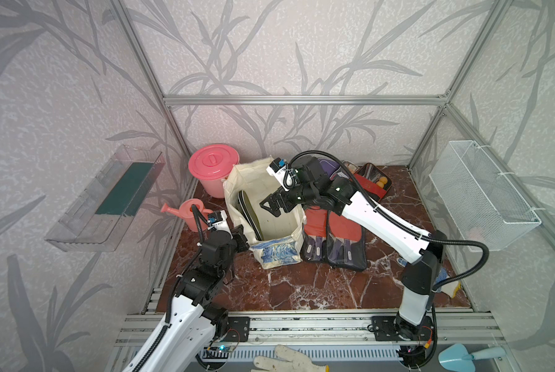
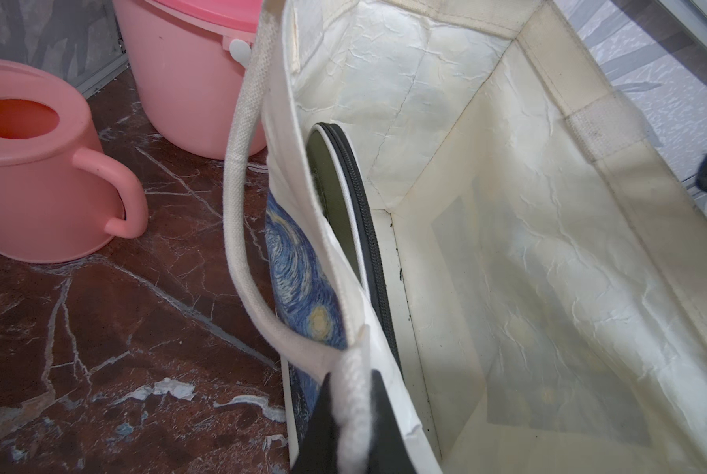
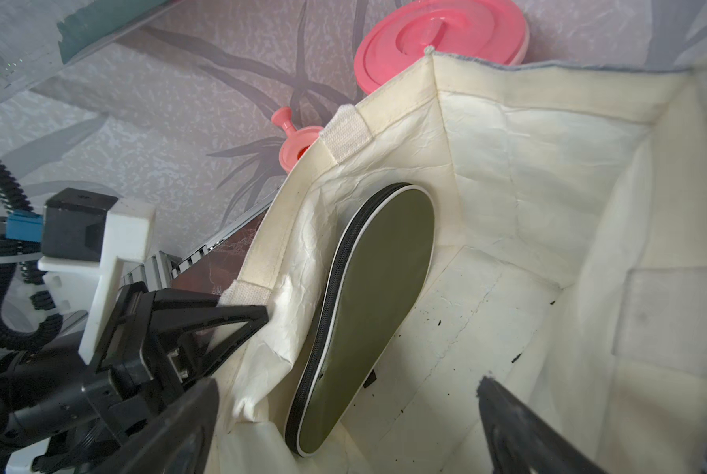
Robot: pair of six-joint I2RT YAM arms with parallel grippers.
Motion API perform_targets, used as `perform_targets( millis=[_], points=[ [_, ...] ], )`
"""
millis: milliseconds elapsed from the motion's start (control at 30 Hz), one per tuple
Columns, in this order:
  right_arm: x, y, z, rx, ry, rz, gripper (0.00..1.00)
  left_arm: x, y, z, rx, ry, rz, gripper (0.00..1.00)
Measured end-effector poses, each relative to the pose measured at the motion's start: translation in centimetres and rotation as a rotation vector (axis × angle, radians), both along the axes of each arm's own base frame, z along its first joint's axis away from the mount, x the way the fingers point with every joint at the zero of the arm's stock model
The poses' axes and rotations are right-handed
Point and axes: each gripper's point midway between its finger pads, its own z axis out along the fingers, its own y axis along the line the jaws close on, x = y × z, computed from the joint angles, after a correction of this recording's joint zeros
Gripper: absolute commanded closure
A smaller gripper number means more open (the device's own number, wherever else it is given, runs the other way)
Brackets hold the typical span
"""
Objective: Remove the ping pong set from the canvas bag
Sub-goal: Pick up the ping pong set from the canvas bag.
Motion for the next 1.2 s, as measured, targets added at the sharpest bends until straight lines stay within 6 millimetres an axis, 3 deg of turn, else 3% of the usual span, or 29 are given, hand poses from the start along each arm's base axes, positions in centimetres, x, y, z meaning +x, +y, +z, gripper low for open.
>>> perform_targets(
  millis=[667,1200],
  points=[
    [1.9,7.7,-9.3,-0.094,0.163,0.062,0.05,0.0,-0.2,0.1,-0.006,-0.005,-0.010,1.00],
    [3.2,8.5,-11.6,-0.133,0.154,0.021,0.08,0.0,-0.1,-0.5,0.001,0.014,-0.007,1.00]
  ],
)
